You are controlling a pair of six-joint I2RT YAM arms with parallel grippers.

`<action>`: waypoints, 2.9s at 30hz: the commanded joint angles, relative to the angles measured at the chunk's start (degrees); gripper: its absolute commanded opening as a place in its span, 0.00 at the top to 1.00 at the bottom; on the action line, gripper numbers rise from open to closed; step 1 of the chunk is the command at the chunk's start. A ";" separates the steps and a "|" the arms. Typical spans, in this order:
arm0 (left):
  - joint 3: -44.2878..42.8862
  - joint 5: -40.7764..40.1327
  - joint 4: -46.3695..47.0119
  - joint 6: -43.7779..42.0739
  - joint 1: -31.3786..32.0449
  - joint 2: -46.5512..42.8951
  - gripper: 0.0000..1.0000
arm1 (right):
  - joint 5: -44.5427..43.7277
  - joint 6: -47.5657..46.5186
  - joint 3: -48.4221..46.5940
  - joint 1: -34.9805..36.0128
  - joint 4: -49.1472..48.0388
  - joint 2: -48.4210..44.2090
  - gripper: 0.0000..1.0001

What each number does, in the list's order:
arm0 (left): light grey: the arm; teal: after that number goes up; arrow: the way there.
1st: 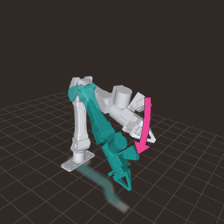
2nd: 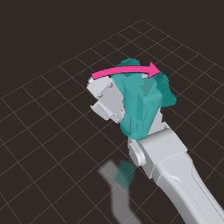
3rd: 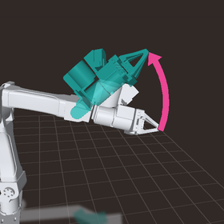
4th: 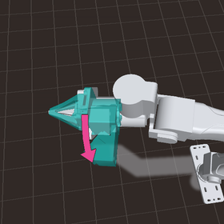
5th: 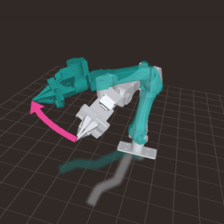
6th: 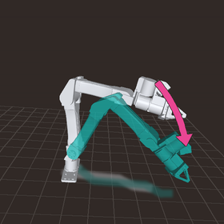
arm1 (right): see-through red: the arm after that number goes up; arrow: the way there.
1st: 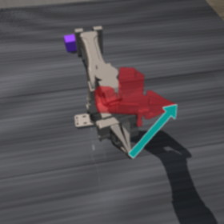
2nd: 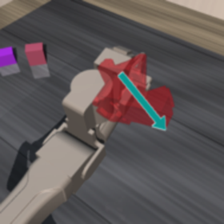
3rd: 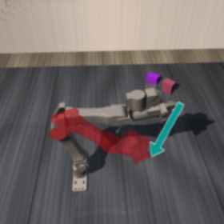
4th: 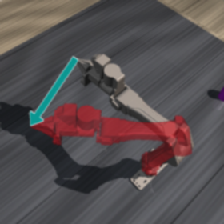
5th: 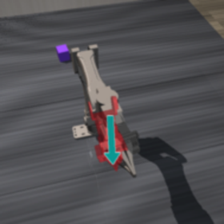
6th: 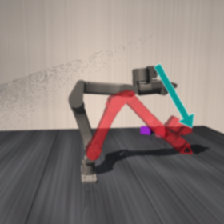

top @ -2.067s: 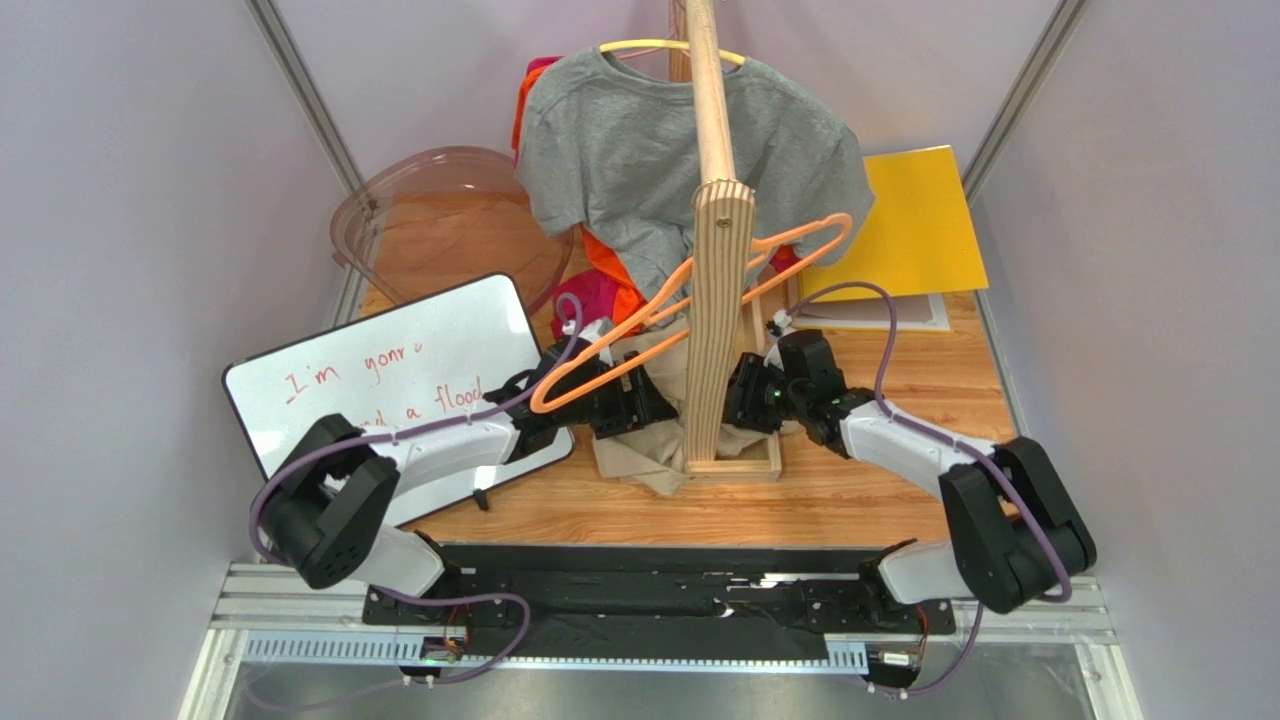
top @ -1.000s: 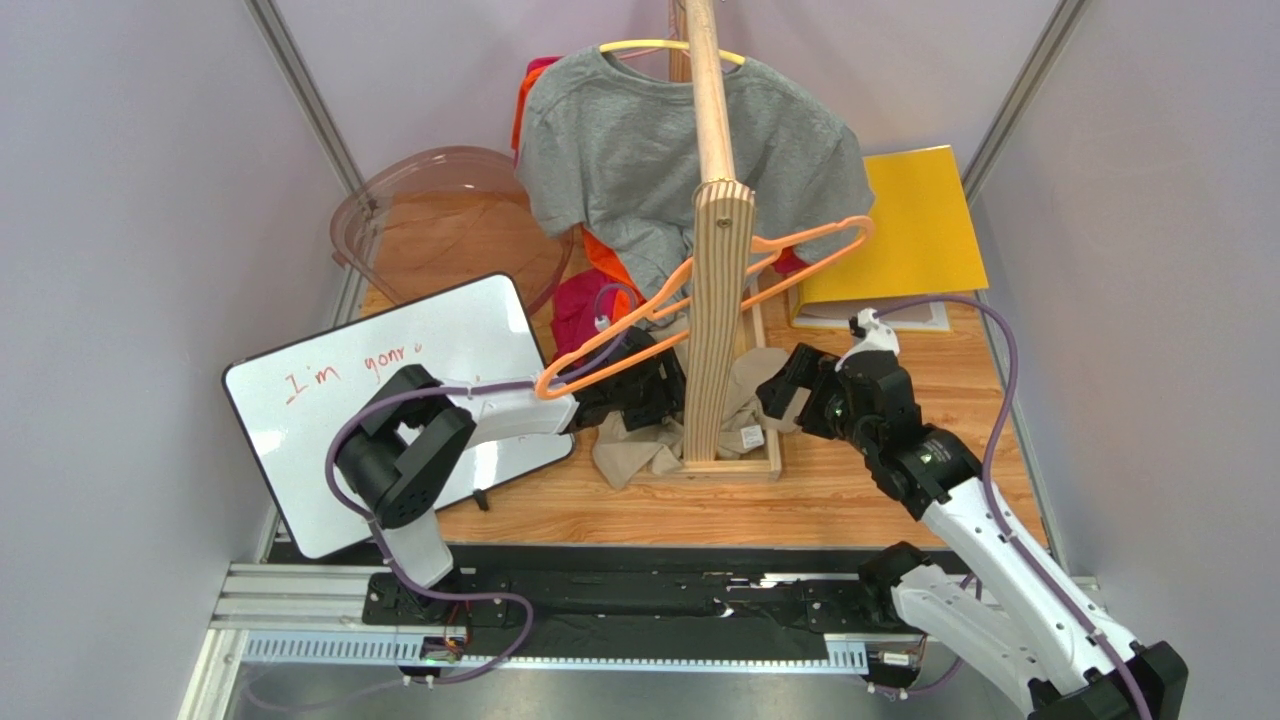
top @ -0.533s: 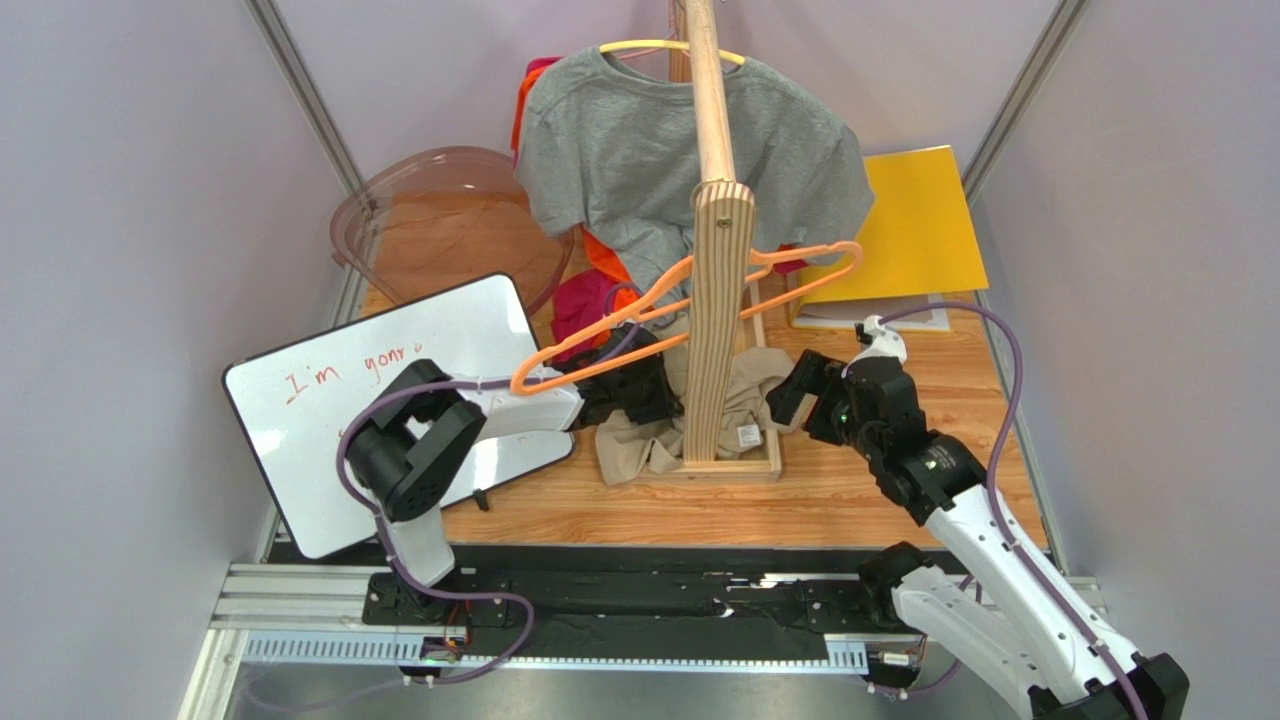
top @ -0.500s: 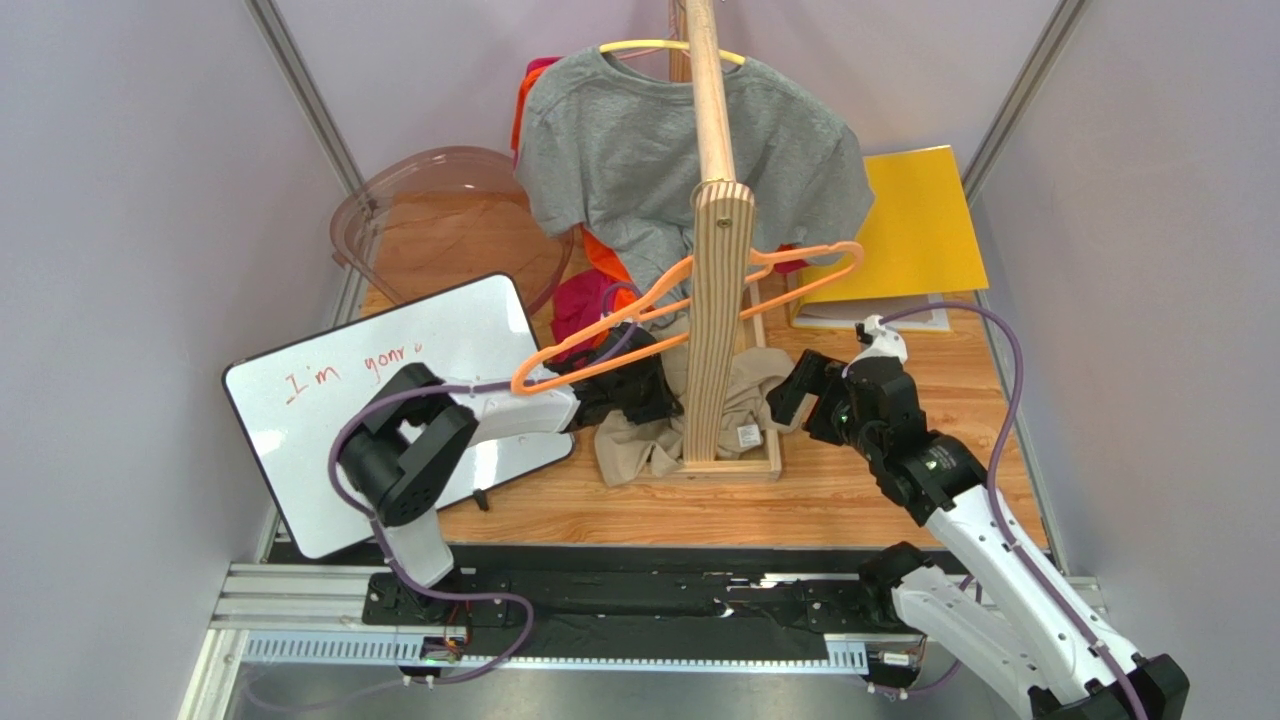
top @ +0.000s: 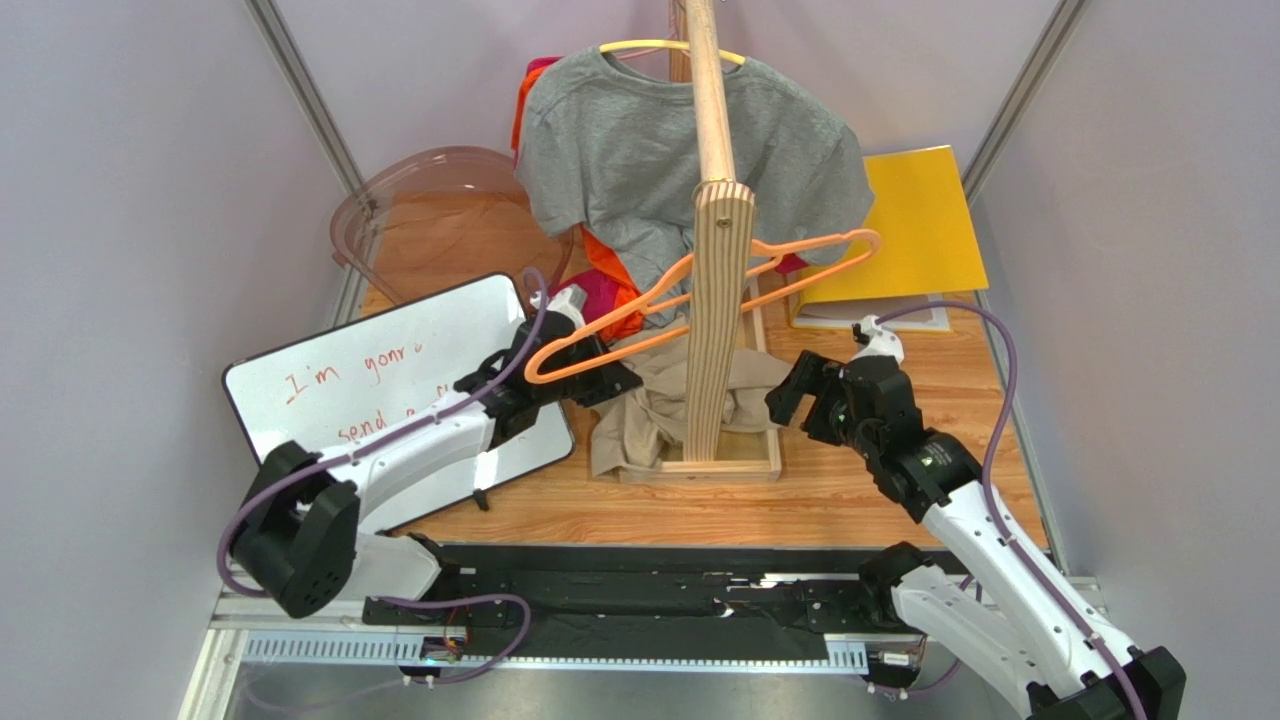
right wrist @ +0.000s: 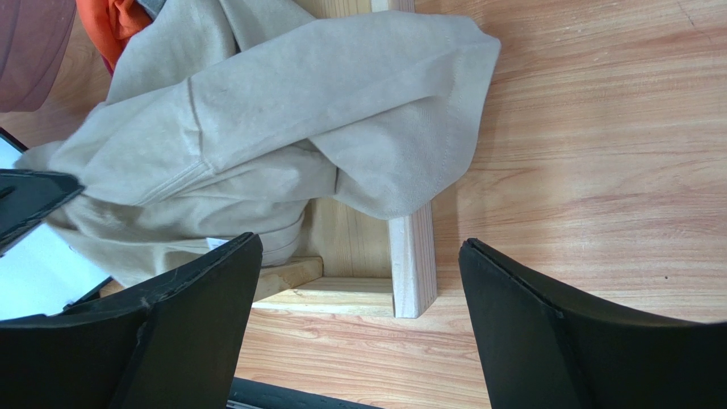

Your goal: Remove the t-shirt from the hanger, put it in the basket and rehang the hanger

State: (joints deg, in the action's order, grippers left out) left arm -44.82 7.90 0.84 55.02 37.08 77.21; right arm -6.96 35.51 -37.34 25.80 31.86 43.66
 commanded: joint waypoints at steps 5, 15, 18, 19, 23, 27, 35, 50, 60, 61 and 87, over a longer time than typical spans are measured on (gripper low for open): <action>-1.41 3.60 -3.82 -4.92 -8.32 -11.11 1.00 | 0.72 0.00 -0.36 -0.31 -3.20 0.02 0.09; -5.97 10.81 -7.08 -5.37 -20.46 -16.39 1.00 | 0.19 -0.79 -1.24 -0.49 -2.68 -0.51 0.09; -9.92 12.57 -7.43 -5.37 -22.75 -15.86 1.00 | 0.19 -1.32 -2.29 -0.31 -1.89 -0.15 0.09; -11.16 12.93 -7.43 -5.37 -23.89 -15.25 1.00 | 0.02 -1.40 -2.21 -0.31 -1.80 -0.15 0.09; -18.18 16.25 -7.00 -2.57 -27.40 -12.35 1.00 | -0.33 -1.14 -1.42 -0.31 -2.24 -1.03 0.09; -27.66 19.43 -5.24 0.43 -31.01 -8.31 1.00 | -0.42 -2.02 -2.38 -0.31 -0.93 -1.03 0.09; -45.87 17.94 -10.06 -0.88 -39.27 0.74 1.00 | -0.69 -2.55 -1.94 -0.49 0.22 -3.58 0.09; -84.61 20.22 -10.25 5.96 -50.43 22.97 1.00 | -0.60 -3.25 -2.73 -0.84 1.10 -4.37 0.09; -92.47 19.60 -5.51 10.37 -52.72 29.22 1.00 | -1.21 -3.60 -3.79 -1.02 2.33 -4.29 0.09; -91.86 19.87 -5.33 9.84 -52.64 29.31 1.00 | -0.95 -3.52 -3.96 -1.10 2.42 -4.02 0.09; -57.84 1.87 -25.27 -12.13 -43.32 25.10 0.57 | 1.77 -1.05 -2.65 -1.02 4.88 -8.85 0.09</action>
State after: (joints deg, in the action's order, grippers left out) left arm -103.53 16.14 -22.81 47.79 -6.02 106.91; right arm -6.07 33.61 -38.74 24.93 36.53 35.83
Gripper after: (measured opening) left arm 0.241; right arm 0.915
